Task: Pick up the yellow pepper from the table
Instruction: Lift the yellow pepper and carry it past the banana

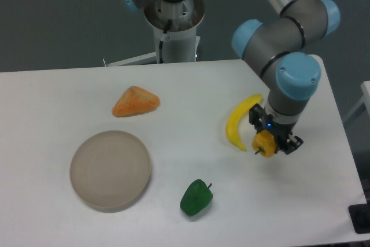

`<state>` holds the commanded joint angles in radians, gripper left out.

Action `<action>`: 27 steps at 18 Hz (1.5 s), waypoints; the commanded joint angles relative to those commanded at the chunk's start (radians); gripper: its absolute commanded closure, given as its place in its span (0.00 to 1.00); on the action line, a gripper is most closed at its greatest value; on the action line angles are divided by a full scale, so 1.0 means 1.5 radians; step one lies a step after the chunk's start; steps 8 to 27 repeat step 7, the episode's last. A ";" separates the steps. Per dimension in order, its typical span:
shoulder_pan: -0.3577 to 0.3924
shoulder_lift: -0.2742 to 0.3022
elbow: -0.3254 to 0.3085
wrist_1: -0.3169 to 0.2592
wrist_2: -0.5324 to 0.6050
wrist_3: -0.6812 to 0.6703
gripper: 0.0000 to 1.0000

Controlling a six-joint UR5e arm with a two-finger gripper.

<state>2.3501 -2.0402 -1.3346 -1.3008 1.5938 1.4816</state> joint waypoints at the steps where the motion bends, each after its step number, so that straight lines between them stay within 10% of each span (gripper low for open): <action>1: 0.000 -0.002 0.004 -0.001 -0.003 0.021 0.72; 27: -0.002 -0.013 0.010 0.004 -0.011 0.023 0.73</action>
